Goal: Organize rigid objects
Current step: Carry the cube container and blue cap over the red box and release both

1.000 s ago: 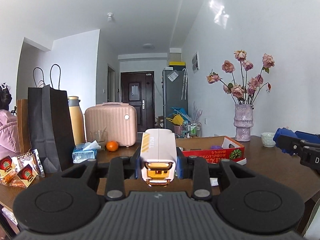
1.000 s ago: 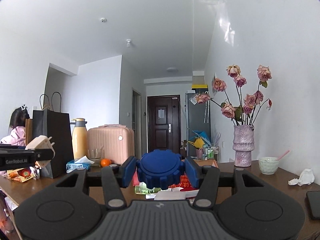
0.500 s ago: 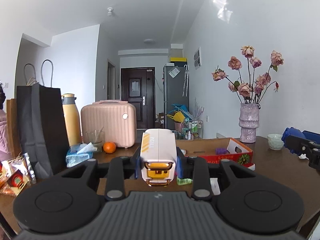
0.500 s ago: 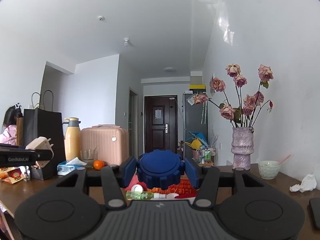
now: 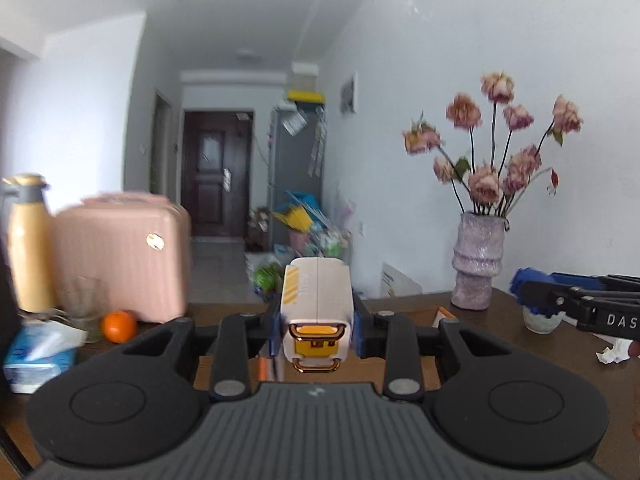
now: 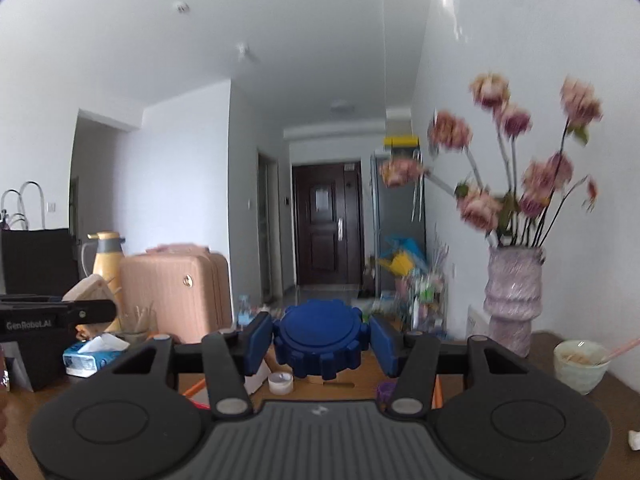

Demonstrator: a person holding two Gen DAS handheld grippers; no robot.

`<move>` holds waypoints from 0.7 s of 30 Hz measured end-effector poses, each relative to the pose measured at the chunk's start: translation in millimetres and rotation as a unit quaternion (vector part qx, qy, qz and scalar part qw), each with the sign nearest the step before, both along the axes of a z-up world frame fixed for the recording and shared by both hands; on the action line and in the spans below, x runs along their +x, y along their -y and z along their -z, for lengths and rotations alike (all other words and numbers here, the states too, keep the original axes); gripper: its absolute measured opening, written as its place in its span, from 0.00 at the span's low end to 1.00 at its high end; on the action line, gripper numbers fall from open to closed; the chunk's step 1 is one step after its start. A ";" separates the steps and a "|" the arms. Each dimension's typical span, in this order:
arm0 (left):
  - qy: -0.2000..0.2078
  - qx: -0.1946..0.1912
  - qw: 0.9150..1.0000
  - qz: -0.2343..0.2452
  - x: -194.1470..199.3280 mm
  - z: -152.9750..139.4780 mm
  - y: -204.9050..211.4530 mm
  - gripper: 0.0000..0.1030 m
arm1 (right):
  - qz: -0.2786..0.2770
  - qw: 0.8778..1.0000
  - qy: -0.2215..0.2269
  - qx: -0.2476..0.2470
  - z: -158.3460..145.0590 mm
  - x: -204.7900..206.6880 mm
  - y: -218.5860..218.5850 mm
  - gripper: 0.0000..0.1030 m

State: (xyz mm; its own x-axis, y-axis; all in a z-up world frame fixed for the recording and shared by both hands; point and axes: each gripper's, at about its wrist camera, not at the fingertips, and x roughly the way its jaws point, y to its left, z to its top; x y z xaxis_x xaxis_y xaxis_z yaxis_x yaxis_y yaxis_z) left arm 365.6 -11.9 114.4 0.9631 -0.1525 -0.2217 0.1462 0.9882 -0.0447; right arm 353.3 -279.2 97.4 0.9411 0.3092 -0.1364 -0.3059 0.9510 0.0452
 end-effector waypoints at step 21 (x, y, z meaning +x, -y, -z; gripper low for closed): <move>-0.245 -0.004 0.969 0.044 261.7 99.7 18.3 0.47 | 0.006 0.924 -0.379 0.052 107.2 354.0 -43.9 0.55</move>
State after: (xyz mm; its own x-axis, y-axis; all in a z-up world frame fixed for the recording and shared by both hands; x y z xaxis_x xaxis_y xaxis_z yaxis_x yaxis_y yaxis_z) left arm 627.4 -30.1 14.7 0.7263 -0.2323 -0.6469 0.1891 0.9724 -0.1369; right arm 707.3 -235.3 -9.8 0.5906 0.3479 -0.7281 -0.1382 0.9326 0.3335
